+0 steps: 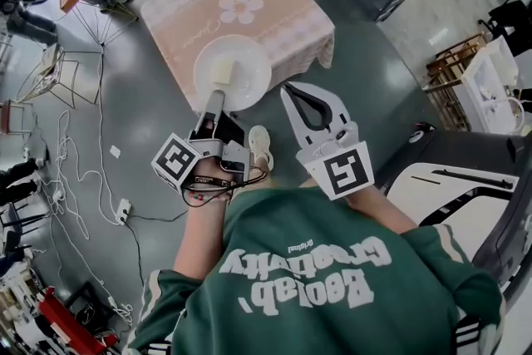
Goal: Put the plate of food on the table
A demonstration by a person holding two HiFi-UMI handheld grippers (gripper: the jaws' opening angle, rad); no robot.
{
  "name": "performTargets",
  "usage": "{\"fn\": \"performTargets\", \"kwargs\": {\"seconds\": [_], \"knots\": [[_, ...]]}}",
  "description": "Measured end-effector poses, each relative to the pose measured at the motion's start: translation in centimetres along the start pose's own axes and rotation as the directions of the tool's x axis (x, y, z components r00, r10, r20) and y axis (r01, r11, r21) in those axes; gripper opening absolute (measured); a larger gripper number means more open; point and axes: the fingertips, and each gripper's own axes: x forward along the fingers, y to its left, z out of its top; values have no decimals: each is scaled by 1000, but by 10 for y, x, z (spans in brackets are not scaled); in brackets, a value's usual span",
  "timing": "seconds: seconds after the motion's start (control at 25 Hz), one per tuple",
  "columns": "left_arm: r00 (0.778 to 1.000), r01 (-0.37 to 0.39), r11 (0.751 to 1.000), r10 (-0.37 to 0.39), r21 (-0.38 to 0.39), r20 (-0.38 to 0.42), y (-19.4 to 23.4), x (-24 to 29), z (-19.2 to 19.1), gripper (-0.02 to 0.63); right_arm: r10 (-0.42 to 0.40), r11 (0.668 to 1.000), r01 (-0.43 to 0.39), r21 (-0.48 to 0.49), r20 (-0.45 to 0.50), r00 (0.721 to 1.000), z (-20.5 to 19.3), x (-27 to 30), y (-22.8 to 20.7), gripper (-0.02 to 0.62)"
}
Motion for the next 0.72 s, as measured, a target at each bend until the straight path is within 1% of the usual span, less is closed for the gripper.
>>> {"fn": "performTargets", "kwargs": {"seconds": [0.28,0.72], "knots": [[1000,3,1000,-3,9,-7,-2,30,26,26,-17,1000,17,0,-8,1000,2,36,-15,15],[999,5,1000,-5,6,-46,-2,72,59,26,-38,999,38,-1,-15,999,7,88,-31,15]]}}
